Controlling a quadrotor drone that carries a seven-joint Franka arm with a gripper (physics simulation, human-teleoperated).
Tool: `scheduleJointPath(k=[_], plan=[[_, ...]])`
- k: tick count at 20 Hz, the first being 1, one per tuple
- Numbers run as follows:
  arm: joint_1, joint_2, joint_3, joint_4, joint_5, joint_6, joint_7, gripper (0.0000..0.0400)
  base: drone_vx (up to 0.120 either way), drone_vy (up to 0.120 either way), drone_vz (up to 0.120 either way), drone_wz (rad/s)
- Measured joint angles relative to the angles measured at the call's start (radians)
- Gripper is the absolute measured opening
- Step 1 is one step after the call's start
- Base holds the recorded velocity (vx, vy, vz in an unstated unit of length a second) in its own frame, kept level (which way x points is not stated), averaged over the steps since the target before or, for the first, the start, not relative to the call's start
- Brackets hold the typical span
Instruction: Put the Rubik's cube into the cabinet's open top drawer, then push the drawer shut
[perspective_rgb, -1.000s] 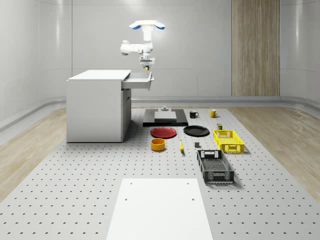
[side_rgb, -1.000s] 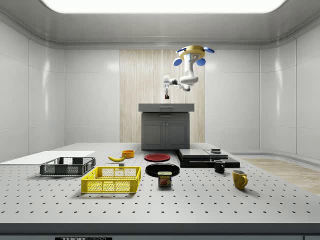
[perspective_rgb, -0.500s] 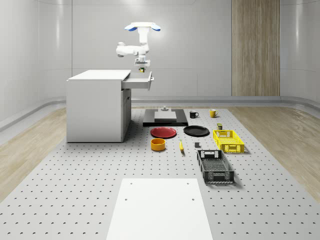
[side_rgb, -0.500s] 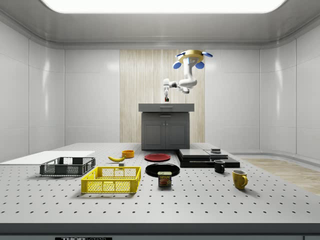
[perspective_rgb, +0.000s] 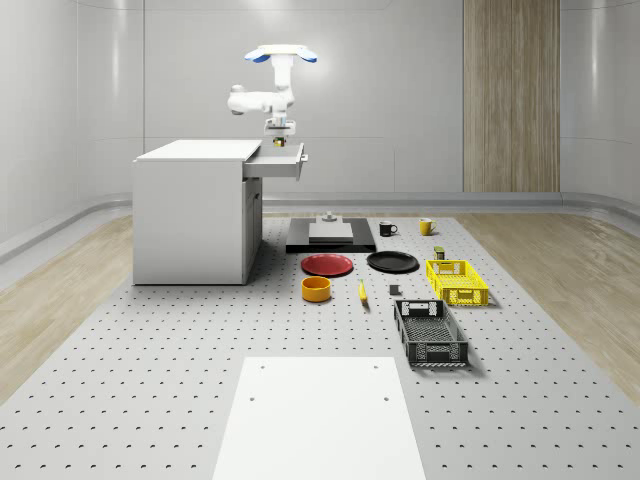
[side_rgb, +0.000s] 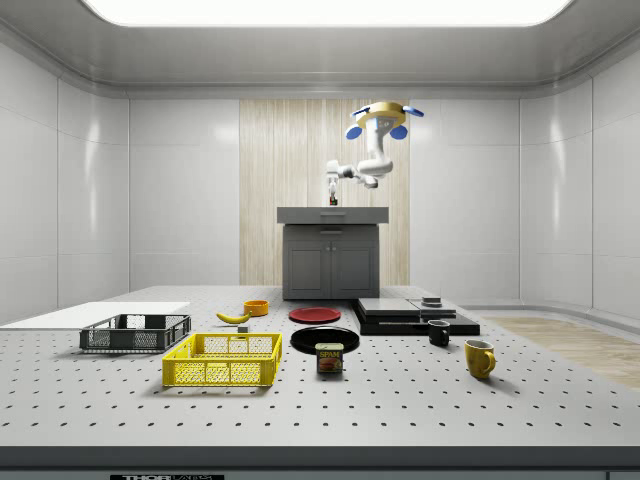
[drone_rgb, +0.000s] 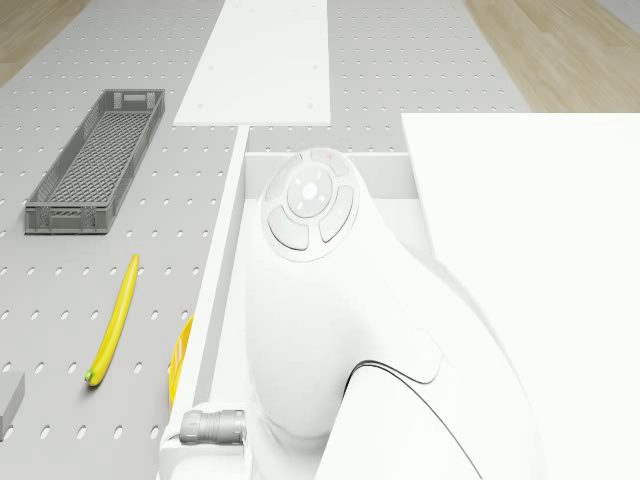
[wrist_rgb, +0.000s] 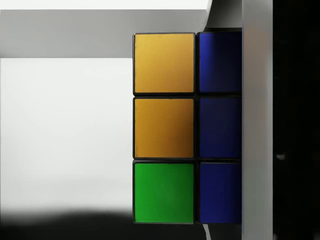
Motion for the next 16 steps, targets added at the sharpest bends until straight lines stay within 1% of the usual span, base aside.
scheduleJointPath(k=[8,16], plan=[[-0.02,0.003,-0.123,0.023,-0.117,0.037,0.004,0.0325,0.0,0.0,0.0,0.0],[-0.042,0.016,-0.227,0.054,-0.216,0.065,0.006,0.0325,0.0,0.0,0.0,0.0]])
